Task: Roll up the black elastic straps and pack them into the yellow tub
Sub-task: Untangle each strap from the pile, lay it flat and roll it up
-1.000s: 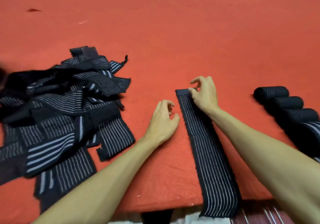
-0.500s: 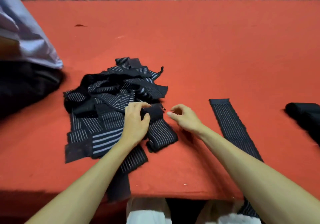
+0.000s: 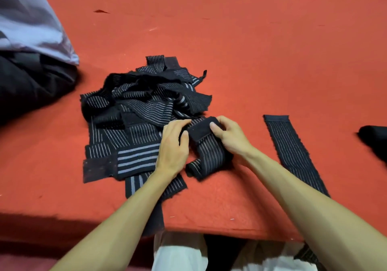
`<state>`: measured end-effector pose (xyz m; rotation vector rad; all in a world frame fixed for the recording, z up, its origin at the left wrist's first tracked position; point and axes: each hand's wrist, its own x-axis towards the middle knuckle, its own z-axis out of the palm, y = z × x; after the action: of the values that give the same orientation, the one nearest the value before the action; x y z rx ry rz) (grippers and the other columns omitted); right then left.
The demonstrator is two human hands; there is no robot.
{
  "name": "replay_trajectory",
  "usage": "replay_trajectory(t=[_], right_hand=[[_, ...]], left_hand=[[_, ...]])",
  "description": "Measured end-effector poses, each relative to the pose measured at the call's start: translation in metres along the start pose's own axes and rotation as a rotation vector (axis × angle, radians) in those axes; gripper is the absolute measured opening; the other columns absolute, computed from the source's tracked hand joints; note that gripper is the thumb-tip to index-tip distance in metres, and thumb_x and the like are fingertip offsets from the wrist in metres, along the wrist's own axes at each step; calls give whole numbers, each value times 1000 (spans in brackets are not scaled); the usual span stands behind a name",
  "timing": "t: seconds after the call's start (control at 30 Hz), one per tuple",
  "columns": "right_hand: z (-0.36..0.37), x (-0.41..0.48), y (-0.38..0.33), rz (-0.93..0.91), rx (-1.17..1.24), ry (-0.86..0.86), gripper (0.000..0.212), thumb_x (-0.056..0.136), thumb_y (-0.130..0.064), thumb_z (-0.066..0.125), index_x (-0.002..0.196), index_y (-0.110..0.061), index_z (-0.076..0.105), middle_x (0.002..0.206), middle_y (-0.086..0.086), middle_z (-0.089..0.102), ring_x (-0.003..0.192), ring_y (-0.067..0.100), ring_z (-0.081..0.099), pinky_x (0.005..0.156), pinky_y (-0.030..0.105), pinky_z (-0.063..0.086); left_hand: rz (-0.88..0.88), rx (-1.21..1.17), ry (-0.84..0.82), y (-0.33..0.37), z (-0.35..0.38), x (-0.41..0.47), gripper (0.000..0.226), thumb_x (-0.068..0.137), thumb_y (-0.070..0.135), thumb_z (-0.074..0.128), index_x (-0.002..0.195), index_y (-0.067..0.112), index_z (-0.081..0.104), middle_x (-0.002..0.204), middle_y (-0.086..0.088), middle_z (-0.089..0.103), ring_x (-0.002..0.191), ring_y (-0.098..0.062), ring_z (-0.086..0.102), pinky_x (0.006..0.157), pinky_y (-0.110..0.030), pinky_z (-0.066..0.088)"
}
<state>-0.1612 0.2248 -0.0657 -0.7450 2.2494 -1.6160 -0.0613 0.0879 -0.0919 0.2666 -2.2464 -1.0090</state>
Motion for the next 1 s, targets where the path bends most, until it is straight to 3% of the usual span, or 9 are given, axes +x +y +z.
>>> replay_trajectory(t=[0.1,0.27,0.4,0.53,0.63,0.73,0.8,0.9,1.0], right_hand=[[-22,-6,-5,48,112,-62,21,98,-5,52,82,-18,56,85,6,61,78,15,54,72,29,44],[-68,-26,-14,188,54,-164,24,99,-4,49,79,-14,59,71,2,61,57,5,55,54,17,44],[-111,-38,-7,263,-80,-133,29,100,-4,46,75,-11,58,65,0,59,50,1,53,52,17,43],[-141,-52,2,317,-511,-163,39,96,-6,46,59,-18,43,55,-4,42,54,11,38,54,27,29],[-139,-56,5,332,-825,-189,41,97,-28,50,59,-15,47,64,2,53,66,20,51,58,29,35],[-124,-52,1,284,-1071,-190,32,89,-44,60,75,-16,63,88,11,64,88,29,60,69,32,44],[-112,-44,-4,111,-1225,-136,26,85,-38,65,97,-16,68,105,11,61,105,31,57,85,35,47],[-81,-28,-13,-103,-963,-58,17,87,-24,64,101,-14,67,103,7,56,103,25,54,88,30,39],[-41,-15,-17,-124,-615,-13,18,90,-31,64,96,-13,64,95,2,58,88,17,52,77,23,34]], left_hand=[[28,-4,-27,3,-2,-2,35,94,19,42,124,12,59,119,1,56,112,-11,44,101,-9,25],[170,202,-193,12,0,-10,39,92,34,38,117,17,63,111,5,63,106,-14,50,95,-28,34],[285,231,-213,36,8,-8,30,92,27,43,107,17,67,102,5,62,102,-12,50,90,-22,26],[325,216,-215,47,15,-3,21,90,18,50,99,17,69,97,5,61,97,-11,52,92,-22,28],[307,223,-263,43,19,-3,18,91,15,53,99,16,69,99,5,62,98,-13,53,92,-34,38],[230,148,-309,39,17,-1,21,88,2,57,99,15,69,99,8,59,96,-9,54,91,-34,44],[197,100,-281,36,12,3,27,82,-6,57,97,14,68,96,8,57,87,-7,56,84,-31,49],[179,46,-220,30,5,9,30,78,-10,61,94,15,67,94,7,54,78,-8,57,74,-31,52],[266,79,-109,32,-1,11,21,80,-2,65,94,15,65,91,7,54,75,-5,53,70,-32,50]])
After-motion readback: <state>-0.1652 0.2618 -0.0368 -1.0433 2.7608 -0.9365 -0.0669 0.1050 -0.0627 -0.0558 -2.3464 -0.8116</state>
